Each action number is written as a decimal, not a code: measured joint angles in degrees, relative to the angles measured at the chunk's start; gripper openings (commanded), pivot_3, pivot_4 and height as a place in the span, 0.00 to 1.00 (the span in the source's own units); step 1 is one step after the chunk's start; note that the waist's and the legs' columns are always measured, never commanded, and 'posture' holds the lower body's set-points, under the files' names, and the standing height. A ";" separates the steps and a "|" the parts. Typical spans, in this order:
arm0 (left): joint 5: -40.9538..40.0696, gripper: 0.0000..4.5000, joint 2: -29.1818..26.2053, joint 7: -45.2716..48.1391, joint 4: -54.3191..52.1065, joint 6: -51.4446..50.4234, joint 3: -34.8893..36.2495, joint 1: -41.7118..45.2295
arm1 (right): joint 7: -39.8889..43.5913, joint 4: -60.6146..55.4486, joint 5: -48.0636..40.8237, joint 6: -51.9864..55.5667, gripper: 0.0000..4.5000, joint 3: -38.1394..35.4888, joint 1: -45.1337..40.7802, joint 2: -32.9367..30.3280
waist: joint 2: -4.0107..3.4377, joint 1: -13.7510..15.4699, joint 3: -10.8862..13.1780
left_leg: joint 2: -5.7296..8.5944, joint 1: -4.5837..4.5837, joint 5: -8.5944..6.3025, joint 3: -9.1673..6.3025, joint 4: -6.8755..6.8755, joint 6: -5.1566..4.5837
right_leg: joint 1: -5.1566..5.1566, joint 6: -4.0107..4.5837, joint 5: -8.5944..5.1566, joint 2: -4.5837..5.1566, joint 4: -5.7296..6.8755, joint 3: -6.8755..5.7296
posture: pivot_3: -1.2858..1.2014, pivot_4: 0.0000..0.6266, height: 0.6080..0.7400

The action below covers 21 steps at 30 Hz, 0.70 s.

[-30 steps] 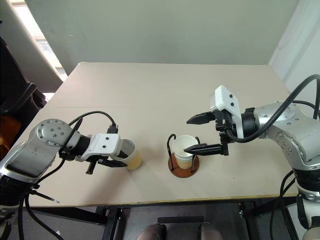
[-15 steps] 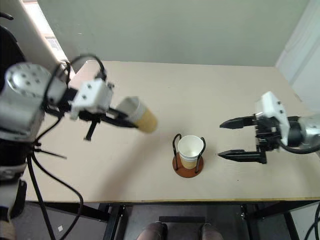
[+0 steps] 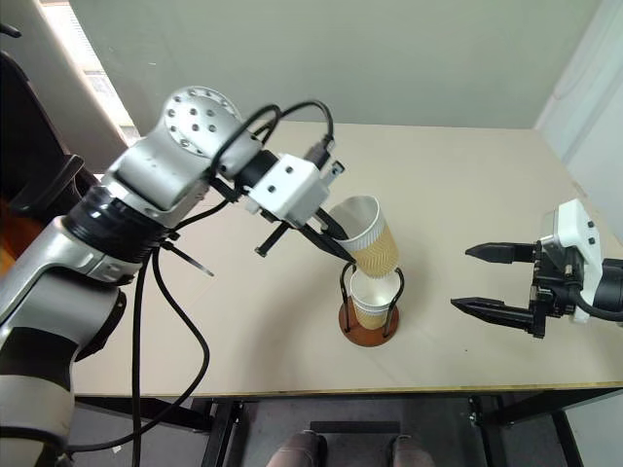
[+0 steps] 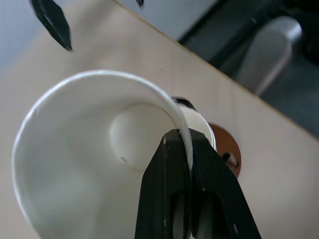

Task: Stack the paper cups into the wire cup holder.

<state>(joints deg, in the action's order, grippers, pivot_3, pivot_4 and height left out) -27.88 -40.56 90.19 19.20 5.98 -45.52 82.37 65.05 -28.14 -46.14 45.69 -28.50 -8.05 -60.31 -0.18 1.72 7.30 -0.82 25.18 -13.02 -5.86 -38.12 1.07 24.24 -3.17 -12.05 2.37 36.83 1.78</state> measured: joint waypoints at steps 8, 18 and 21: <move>-2.18 0.01 1.52 0.03 1.33 4.97 -7.30 1.04 | -1.32 -3.19 -1.11 0.87 1.00 -5.11 5.26 -0.25 | 0.00 0.23 0.00 | 0.11 0.11 -0.08 0.05 -0.10 -0.10 | -0.03 -0.24 0.01 0.06 -0.13 0.05 | 0.52 0.24 1.00; 0.02 0.01 3.27 0.07 3.87 9.60 -9.73 2.08 | -2.69 -4.94 -2.01 1.09 1.00 -7.06 7.54 -1.15 | 0.00 0.42 0.00 | 0.21 0.12 -0.07 0.08 -0.17 -0.09 | -0.07 -0.46 -0.07 0.05 -0.11 0.10 | 0.52 0.24 1.00; 0.40 0.01 3.26 0.09 3.88 10.84 -11.77 2.43 | -3.11 -5.16 -2.01 1.06 1.00 -7.06 7.77 -1.15 | 0.00 0.47 0.00 | 0.23 0.13 -0.07 0.08 -0.18 -0.09 | -0.08 -0.50 -0.09 0.06 -0.11 0.12 | 0.52 0.24 1.00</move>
<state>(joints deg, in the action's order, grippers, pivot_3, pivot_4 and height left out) -27.48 -37.30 90.28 23.08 16.82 -57.29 84.80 61.94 -33.31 -48.15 46.74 -35.57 -0.27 -61.46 -0.18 2.19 7.29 -0.59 25.31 -13.09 -5.78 -38.31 0.98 24.16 -3.68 -12.13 2.43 36.72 1.90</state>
